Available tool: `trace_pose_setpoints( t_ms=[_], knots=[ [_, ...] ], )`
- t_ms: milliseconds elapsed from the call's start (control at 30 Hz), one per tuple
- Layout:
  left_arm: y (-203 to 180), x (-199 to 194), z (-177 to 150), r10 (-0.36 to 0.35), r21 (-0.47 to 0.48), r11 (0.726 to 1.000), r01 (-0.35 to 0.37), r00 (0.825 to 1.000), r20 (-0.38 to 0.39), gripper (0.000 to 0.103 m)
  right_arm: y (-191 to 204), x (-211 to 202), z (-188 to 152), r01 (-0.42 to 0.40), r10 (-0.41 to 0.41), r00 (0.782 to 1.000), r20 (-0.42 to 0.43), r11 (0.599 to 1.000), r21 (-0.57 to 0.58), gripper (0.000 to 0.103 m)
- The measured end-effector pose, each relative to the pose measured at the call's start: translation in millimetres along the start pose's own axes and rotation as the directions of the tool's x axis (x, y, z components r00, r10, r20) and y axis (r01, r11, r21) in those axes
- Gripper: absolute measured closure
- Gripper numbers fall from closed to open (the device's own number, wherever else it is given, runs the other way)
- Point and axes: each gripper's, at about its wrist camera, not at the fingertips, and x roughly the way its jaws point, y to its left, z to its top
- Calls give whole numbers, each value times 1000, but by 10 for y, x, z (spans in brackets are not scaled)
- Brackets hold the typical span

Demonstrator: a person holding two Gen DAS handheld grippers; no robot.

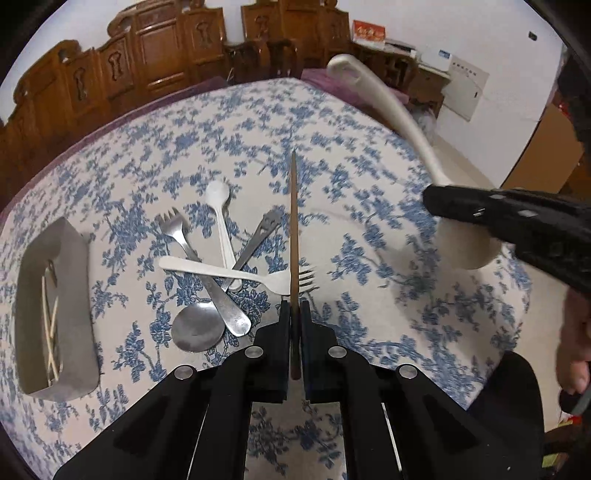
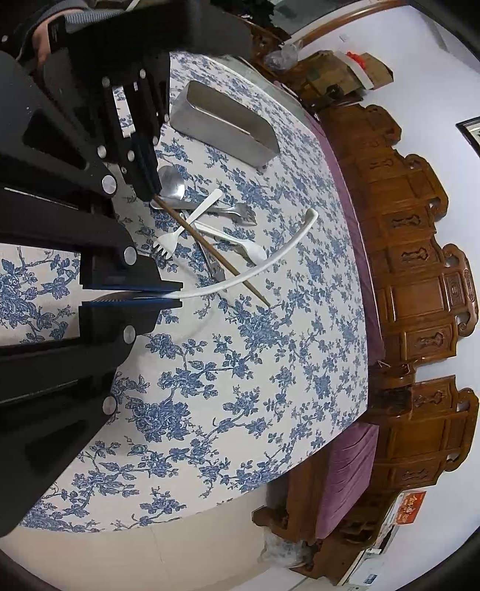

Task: Organize utensils
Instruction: 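Carry the wooden chopstick into the grey tray and open the left gripper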

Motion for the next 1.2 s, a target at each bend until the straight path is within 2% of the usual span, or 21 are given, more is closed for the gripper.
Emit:
trace_pose_setpoints(
  t_ms=[367,600,933,1200],
  knots=[
    [162,-338,22,35,-14,999,-34,998,56,99,69,-29,3,-22,22,1000,7,1000,-10,99],
    [413,-535,-21,62,-61,997,-57,994,88,99,156,-90,16,-47,47,999,19,999,-18,99],
    [1011,-870,-158,76,-137,989,-58,989,129,99,598,-21,100,-55,56,998,12,994,-99,99],
    [1517,-1026,-259,91,-181,981,-66,987,131,99,1041,189,371,-110,109,994,-15,986,-123,99]
  ],
)
